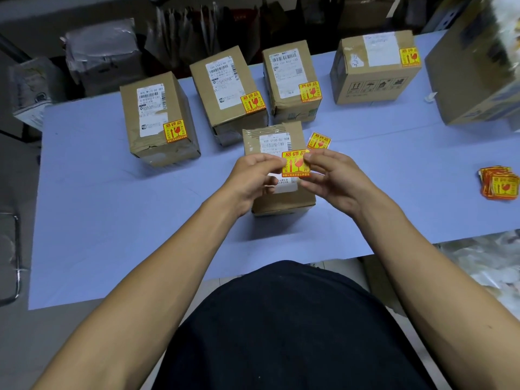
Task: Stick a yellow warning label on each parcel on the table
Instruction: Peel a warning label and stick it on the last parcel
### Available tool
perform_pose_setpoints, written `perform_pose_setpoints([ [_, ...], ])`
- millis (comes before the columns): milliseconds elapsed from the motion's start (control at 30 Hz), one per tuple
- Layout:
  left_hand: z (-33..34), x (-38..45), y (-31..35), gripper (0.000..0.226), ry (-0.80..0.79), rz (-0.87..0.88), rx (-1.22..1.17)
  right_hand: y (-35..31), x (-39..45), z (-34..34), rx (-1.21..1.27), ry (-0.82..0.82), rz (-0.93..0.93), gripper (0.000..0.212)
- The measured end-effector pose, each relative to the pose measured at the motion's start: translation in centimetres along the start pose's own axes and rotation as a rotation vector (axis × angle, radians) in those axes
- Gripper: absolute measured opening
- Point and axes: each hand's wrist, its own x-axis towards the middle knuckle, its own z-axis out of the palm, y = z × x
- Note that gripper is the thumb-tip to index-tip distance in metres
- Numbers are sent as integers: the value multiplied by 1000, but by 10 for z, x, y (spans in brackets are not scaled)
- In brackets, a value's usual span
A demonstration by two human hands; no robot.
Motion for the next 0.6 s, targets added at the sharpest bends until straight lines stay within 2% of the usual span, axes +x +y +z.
perform_pose_setpoints([
  [100, 6, 1, 2, 12, -27, 16, 27, -1, -1, -5, -60, 14, -15, 10],
  [233, 16, 0, -1, 12, 11, 42, 127, 6, 1, -13, -344, 169, -160, 7],
  [333, 24, 0, -5, 10, 39, 40, 152, 11, 2, -18, -434, 217, -238, 8],
  [600, 28, 6, -19, 15, 96, 25, 283, 24, 10, -32, -657, 259, -247, 8],
])
